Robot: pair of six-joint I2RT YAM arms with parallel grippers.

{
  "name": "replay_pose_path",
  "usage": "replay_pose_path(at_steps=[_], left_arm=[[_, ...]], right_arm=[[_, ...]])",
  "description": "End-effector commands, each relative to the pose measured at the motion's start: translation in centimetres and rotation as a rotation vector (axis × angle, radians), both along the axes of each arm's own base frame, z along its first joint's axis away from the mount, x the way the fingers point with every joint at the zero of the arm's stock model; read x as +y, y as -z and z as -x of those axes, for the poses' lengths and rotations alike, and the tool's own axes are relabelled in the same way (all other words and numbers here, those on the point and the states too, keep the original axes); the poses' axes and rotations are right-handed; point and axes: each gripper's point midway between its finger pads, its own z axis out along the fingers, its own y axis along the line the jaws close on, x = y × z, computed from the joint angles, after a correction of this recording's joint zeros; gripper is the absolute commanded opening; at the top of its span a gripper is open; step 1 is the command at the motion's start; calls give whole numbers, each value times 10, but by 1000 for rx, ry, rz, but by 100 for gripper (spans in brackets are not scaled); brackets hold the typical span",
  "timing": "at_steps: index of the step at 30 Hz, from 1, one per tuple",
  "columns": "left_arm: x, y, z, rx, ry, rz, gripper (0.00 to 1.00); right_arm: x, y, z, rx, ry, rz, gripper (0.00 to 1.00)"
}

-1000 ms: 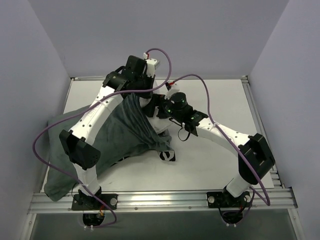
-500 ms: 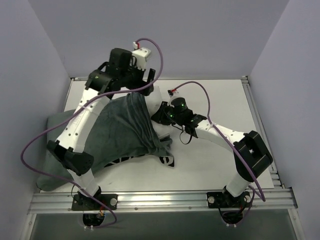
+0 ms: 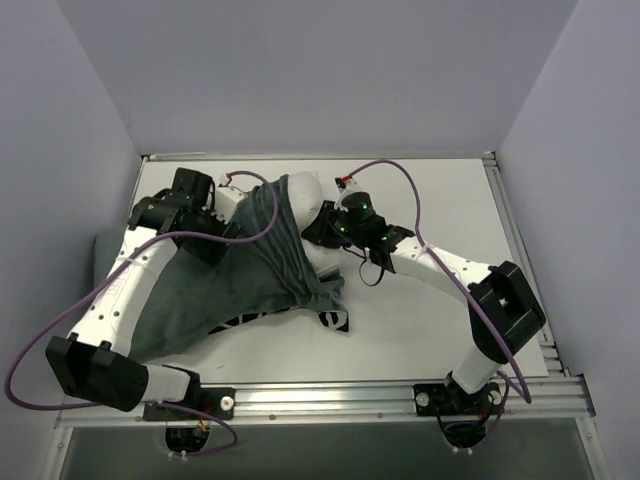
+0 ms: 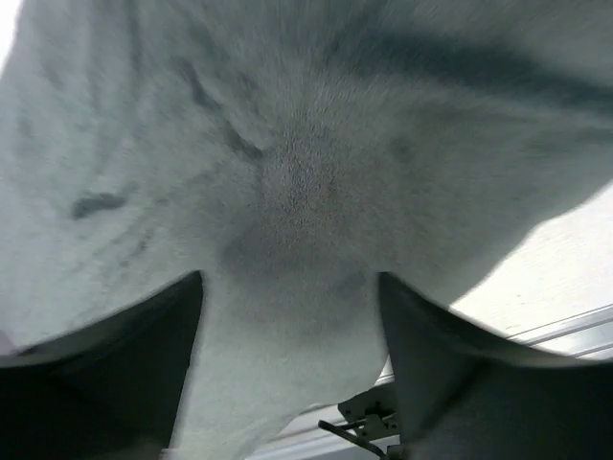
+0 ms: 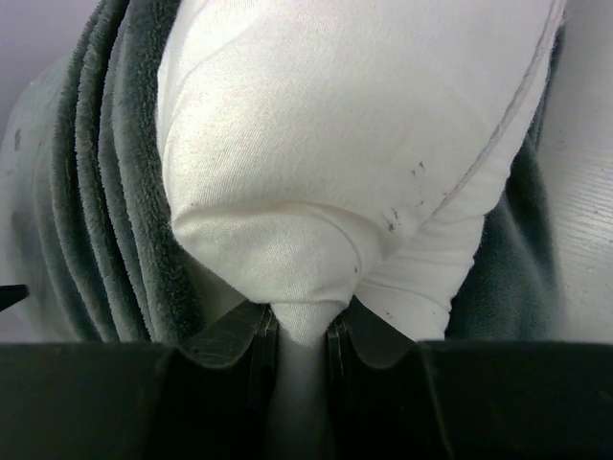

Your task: Remove the pillowcase from the pillow

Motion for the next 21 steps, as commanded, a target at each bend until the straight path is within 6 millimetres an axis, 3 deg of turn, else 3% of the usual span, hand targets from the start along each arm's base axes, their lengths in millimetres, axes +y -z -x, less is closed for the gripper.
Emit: replay_pose_path(at_steps=[1,2,4,5,6,10,12,15,17,21], left_arm=[[13,9,-10,-51,1,-57,71],[14,11,-14,-60,-13,-57,49],[18,16,-16,-49,-30,-56,28],[20,17,-17,-50,-38,-53,11],[25,16,-21,-65,-61,-45,3],[25,6,-27,-96,-80,33,2],[-1,-7,-21,-88,25,146,42],[-44,-41,-24,-153,150,267,86],[-70,-51,-30,-186,189,294,95],[-91,-28,-66,-155,124,243,94]], right_arm=[[7,-30,1,-20,-38,-48,0],[1,-29,-2,-15,-25,-42,0],[-6,-27,-4,-8,-9,-47,0],[-9,-32,-4,-12,-9,-63,0],[-15,-30,-7,-8,7,-75,0],[-28,-30,-11,-2,16,-58,0],[-30,-32,-10,-10,21,-46,0],[-22,-30,-5,-4,0,-52,0],[-18,-26,-2,6,-9,-49,0],[-16,-25,1,9,-13,-38,0]])
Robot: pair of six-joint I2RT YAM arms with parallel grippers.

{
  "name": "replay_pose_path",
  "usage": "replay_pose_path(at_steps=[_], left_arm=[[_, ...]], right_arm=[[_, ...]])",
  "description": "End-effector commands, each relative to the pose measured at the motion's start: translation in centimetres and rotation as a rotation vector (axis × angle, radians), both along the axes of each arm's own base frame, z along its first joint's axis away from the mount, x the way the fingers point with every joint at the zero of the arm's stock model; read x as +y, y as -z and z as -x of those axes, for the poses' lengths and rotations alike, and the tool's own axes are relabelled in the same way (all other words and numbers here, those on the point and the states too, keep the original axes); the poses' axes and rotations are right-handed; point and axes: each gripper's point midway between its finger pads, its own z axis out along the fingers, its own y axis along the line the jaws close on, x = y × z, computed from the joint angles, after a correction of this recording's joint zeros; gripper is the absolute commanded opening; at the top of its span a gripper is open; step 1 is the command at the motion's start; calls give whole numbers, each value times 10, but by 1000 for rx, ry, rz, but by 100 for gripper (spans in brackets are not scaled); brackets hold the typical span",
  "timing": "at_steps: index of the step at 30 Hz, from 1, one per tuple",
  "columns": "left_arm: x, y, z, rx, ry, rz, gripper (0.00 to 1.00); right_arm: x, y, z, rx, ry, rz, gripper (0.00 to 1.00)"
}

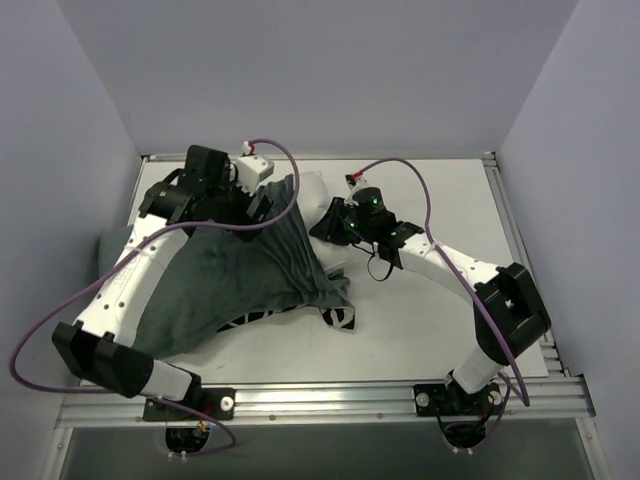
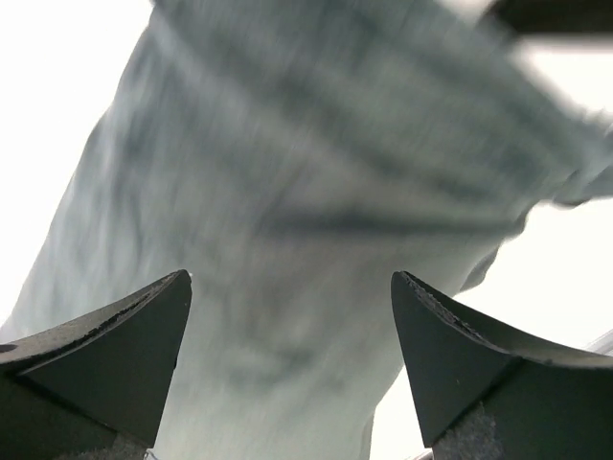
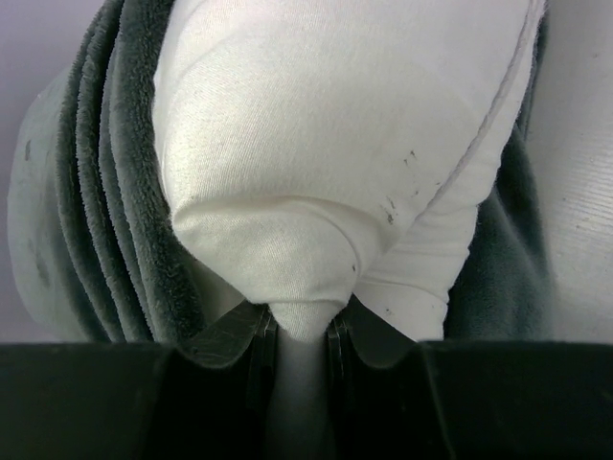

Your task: Remove the pillowcase from the pillow

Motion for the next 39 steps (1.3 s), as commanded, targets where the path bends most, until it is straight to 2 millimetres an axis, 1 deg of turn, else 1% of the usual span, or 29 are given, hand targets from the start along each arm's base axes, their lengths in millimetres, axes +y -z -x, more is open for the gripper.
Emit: replay_pose_path(at_steps=[1,2,3,6,8,9,10,11,12,13,14,15,18,19,21,22,25,26,28,29,30,31,32,33,34,36,37,38,39], left_arm=[[-25,14,-38,17,-67,41,94],[-27,19,-43,29,-72,38,95],[-31,30,-48,59,-66,30,97],[-34,55,-51,94,-61,-21,80],[-23,73,-47,131,-90,-79,58],[-17,74,-46,141,-105,-88,46],[-14,76,-42,158,-101,-83,32],[-10,66,-35,147,-99,-67,8],[-5,62,-33,140,-105,-57,2],[-1,61,-29,133,-102,-54,2],[1,47,-24,97,-96,-29,2],[4,45,-20,91,-94,-22,2],[19,47,-6,89,-102,-13,2],[29,50,-5,95,-117,-21,2],[42,58,3,119,-137,-28,2],[49,62,6,131,-139,-39,2],[69,76,16,157,-158,-87,2],[73,76,20,151,-157,-100,2],[80,88,29,172,-146,-140,2],[82,90,33,171,-140,-153,2],[85,94,36,176,-141,-168,2],[92,106,40,188,-136,-213,2],[96,110,44,187,-132,-235,2],[99,116,46,191,-127,-255,2],[113,131,49,197,-136,-332,2],[131,143,50,192,-152,-393,2],[139,145,44,160,-149,-419,2],[147,151,45,166,-156,-434,2],[148,149,42,154,-154,-428,2]], right_arm=[[2,-22,7,-43,-20,-19,0],[2,-21,7,-43,-21,-18,0],[2,-21,6,-42,-19,-17,0],[2,-21,6,-41,-17,-18,0],[-1,-24,5,-47,-12,-20,0],[-4,-22,5,-45,-7,-14,0],[-9,-27,5,-52,3,-21,0],[-15,-27,3,-55,22,-21,0],[-28,-24,-2,-49,55,-15,0],[-36,-31,-2,-62,73,-15,0],[-44,-32,-4,-69,91,-7,0],[-55,-34,-10,-75,115,-2,0],[-80,-44,-13,-107,152,27,0],[-99,-50,-17,-123,190,32,0],[-121,-56,-21,-135,232,33,0],[-143,-63,-24,-146,273,30,0],[-174,-73,-23,-166,311,51,0],[-193,-77,-27,-169,347,55,0],[-206,-92,-26,-196,349,64,0],[-219,-99,-28,-204,377,73,0],[-226,-115,-31,-245,384,78,0],[-232,-118,-26,-232,390,86,0],[-236,-127,-26,-245,390,80,0],[-248,-146,-28,-286,413,80,0],[-255,-154,-26,-292,423,83,0],[-271,-169,-26,-321,453,98,0],[-274,-176,-25,-331,462,109,0],[-275,-175,-25,-328,474,107,0],[-257,-170,-23,-312,426,76,0]])
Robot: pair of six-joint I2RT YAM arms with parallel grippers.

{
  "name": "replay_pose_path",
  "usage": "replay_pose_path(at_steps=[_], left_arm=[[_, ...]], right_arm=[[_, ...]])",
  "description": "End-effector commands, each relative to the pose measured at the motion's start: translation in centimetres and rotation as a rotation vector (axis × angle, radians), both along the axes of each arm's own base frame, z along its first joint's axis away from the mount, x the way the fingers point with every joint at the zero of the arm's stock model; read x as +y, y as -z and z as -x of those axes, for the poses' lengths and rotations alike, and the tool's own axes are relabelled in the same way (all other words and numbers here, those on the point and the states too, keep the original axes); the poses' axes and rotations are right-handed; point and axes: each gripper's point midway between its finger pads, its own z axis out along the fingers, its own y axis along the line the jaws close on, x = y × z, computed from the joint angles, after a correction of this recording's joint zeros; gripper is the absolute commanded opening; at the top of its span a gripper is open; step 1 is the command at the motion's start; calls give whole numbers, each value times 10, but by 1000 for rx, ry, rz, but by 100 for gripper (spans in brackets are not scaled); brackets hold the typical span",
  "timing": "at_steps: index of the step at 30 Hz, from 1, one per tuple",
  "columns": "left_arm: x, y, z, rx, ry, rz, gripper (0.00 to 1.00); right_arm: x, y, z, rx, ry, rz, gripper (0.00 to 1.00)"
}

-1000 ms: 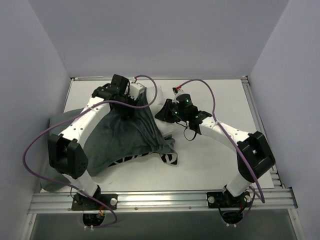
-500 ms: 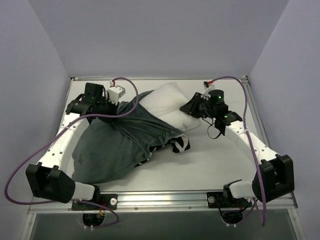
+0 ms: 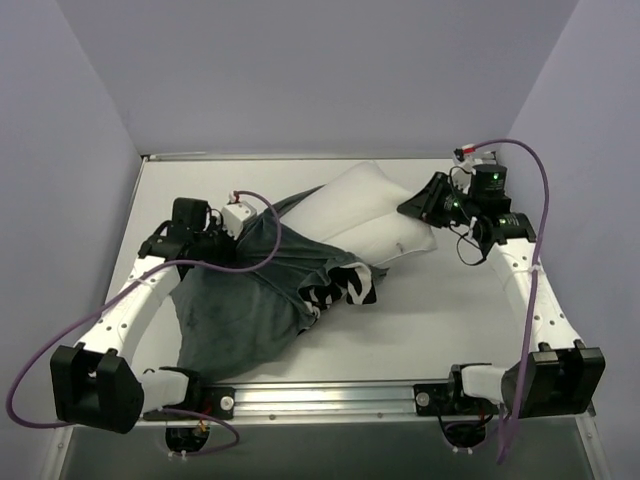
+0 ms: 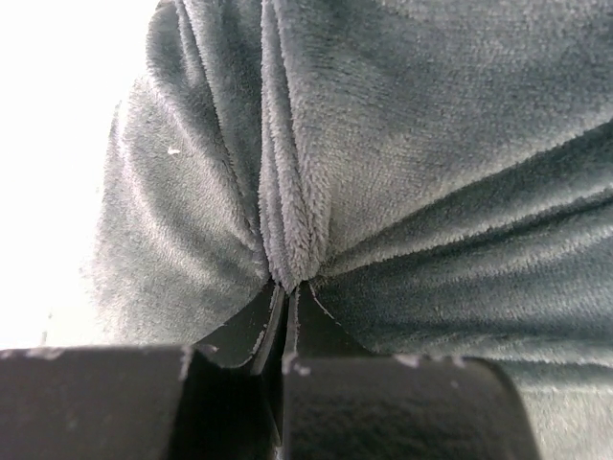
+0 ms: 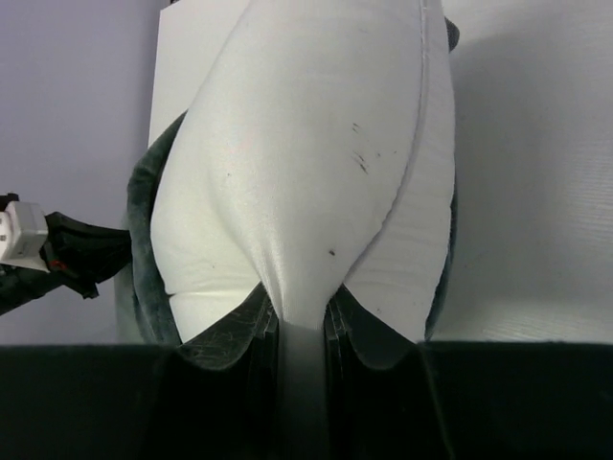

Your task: Remove the pillowcase from the pillow

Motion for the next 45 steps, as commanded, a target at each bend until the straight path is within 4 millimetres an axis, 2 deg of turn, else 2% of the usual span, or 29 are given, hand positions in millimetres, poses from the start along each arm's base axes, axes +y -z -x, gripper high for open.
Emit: replay_pose_path(at_steps=[1,3,4,5,6,8,9,10,11,12,13,14,16,18,19,21,22,23,25,26,29,30,32,33,36,37,41,43,45], left_arm=[[110,36,25,125,-171,-416,2],[79,3,9,66,-104,-270,12],[67,-10,10,72,-96,-206,23],[52,-43,-5,1,-82,-147,36],[35,-59,-8,-17,-43,-70,61],[13,-81,-11,-22,-1,3,76],[2,-111,-18,-83,26,36,83],[-6,-119,-15,-80,45,44,85],[-29,-126,-11,-88,109,41,86],[-44,-146,-11,-138,143,47,87],[-56,-154,-7,-156,163,42,87],[-74,-162,3,-176,214,55,87],[-126,-177,39,-199,396,106,87],[-158,-175,72,-146,538,153,92],[-166,-171,81,-126,578,157,94],[-175,-143,86,-102,611,63,97],[-188,-133,101,-111,684,11,97],[-187,-112,98,-108,675,-84,97],[-201,-99,108,-151,743,-161,97],[-199,-86,100,-164,721,-226,97],[-210,-74,75,-245,670,-284,97],[-204,-63,65,-266,630,-340,97],[-210,-58,49,-317,583,-354,81],[-207,-50,46,-318,567,-375,60],[-200,-46,55,-310,591,-370,22],[-195,-42,65,-276,614,-360,2],[-169,-22,104,-129,718,-363,2],[-145,-12,121,-66,774,-414,2],[-110,11,132,17,808,-505,2]], right_arm=[[-44,-61,-26,-247,225,63,0],[-1,-38,-21,-214,182,59,0],[49,-29,-5,-212,80,50,0],[63,-15,-1,-189,70,44,0],[71,-7,1,-167,69,41,0],[86,-2,3,-151,84,-34,0],[90,-4,3,-154,92,-66,0],[98,-12,4,-179,91,-100,0],[104,-19,4,-182,94,-125,0],[107,-22,4,-182,92,-129,0],[112,-21,2,-176,93,-133,0],[116,-23,2,-179,91,-141,0],[121,-24,-2,-174,85,-175,0],[124,-26,-8,-170,64,-181,0],[125,-16,-12,-145,59,-161,0],[122,-11,-19,-131,63,-145,0],[122,-8,-24,-126,62,-135,0],[121,-8,-27,-124,67,-135,0],[121,-8,-31,-124,68,-135,0],[121,-7,-32,-122,69,-136,0],[123,-10,-32,-125,66,-142,0],[123,-10,-31,-123,63,-142,0],[122,-10,-30,-122,62,-144,0],[121,-13,-29,-127,66,-144,0],[109,-15,-34,-133,91,-145,0],[105,-15,-37,-132,97,-144,0],[66,-19,-60,-144,157,-138,0],[36,-39,-72,-180,203,-125,0],[11,-57,-74,-209,249,-97,0]])
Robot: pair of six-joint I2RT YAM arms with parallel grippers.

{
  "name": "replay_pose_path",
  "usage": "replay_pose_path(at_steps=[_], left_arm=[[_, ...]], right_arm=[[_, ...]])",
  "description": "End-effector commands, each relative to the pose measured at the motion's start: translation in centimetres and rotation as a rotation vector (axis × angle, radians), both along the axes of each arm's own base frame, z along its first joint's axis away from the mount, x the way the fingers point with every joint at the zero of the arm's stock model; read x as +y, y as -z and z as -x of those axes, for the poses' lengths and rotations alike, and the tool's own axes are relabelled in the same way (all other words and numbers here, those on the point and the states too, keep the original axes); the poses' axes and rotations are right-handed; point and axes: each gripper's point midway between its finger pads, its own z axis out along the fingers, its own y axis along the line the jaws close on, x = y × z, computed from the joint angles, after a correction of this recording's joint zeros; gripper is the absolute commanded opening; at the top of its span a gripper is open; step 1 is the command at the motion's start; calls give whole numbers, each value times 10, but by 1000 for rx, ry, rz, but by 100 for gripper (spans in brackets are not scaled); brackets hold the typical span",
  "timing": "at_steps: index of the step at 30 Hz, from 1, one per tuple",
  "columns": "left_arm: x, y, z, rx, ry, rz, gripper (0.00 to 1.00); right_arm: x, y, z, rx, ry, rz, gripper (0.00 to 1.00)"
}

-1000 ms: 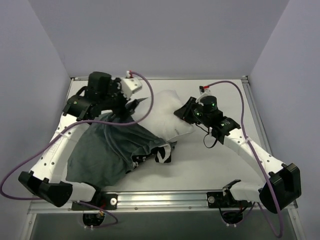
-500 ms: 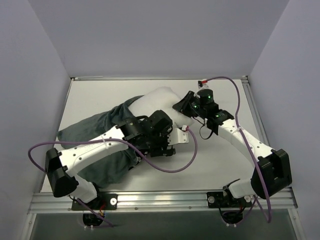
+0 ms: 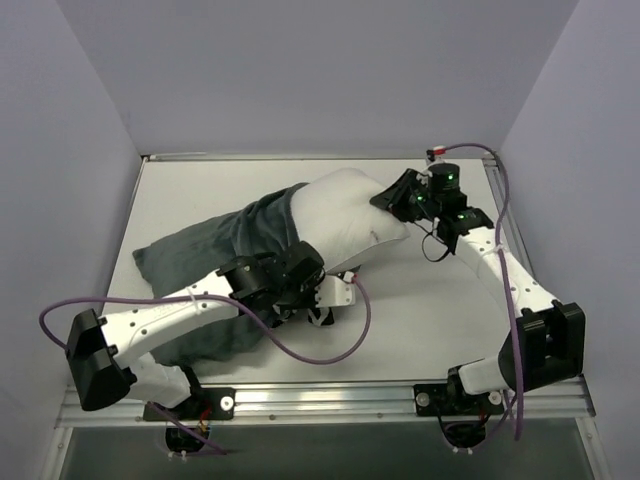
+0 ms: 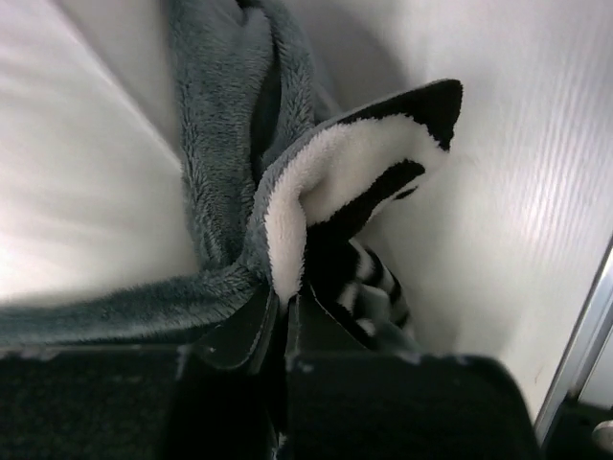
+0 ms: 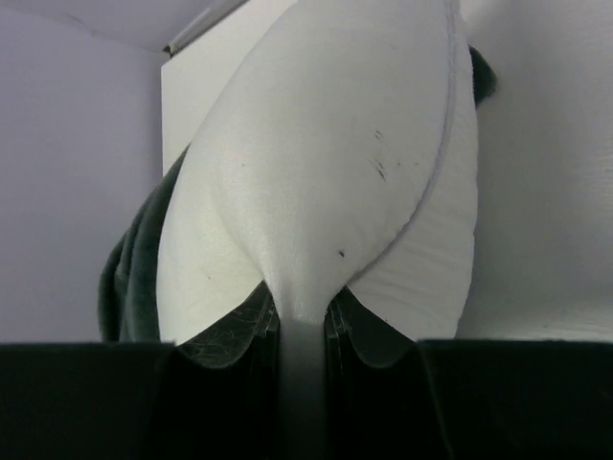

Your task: Remove the pillowcase from the pillow

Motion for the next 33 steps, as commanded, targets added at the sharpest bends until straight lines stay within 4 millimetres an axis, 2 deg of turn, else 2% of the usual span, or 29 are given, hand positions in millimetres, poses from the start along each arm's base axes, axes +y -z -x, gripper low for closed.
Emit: replay_pose_path(at_steps=[1,2,3,4,6,7,8,11,14,15,16,17,18,19,21,23,24,25,26,27,28,29,30,31,32,33], left_arm=[[74,30,31,121,32,-209,2],[93,47,35,159,24,-255,2],[106,52,34,176,7,-277,2],[126,53,22,180,-48,-278,2],[151,63,18,204,-99,-301,2],[160,63,12,197,-109,-308,2],[176,64,5,200,-166,-304,2],[208,73,-3,206,-231,-330,2],[234,84,-8,217,-295,-357,2],[236,84,-9,217,-307,-352,2],[232,81,-9,224,-317,-325,2],[227,78,-7,232,-317,-298,2],[223,74,-6,240,-320,-272,2],[220,65,-10,217,-339,-241,2],[213,60,-13,209,-344,-195,2],[209,55,-14,216,-349,-171,26],[206,52,-5,256,-336,-161,39],[199,45,0,282,-318,-132,51],[179,22,0,292,-274,-30,72],[174,9,15,349,-257,-2,78],[163,-8,20,354,-223,48,83],[150,-45,14,301,-191,126,87],[136,-65,28,344,-143,203,88],[126,-84,27,352,-142,263,89],[116,-104,25,342,-137,325,91],[102,-143,9,247,-122,421,94]], right_arm=[[-61,-106,-34,-293,154,37,0],[-72,-114,-33,-305,172,51,0],[-81,-122,-28,-318,176,52,0],[-104,-120,-28,-311,221,50,0],[-127,-125,-17,-328,247,26,0],[-149,-121,-15,-320,296,25,0],[-157,-108,-10,-294,309,22,0],[-181,-104,2,-292,347,47,0],[-189,-97,12,-256,359,77,0],[-187,-87,15,-233,354,79,0],[-182,-80,18,-217,342,71,0],[-169,-71,20,-203,311,65,0],[-160,-53,27,-161,293,70,0],[-154,-43,32,-140,282,81,0],[-137,-21,47,-93,259,110,0],[-125,-8,57,-60,242,101,0],[-114,-4,65,-55,216,96,0],[-110,15,73,-7,217,88,0],[-100,23,80,13,196,87,0],[-88,30,88,23,168,93,0],[-83,47,97,62,155,99,0],[-76,53,104,82,150,86,0],[-69,60,110,100,131,84,0],[-54,69,121,121,91,94,0],[-46,82,130,159,79,90,0],[-39,89,137,178,58,96,0]])
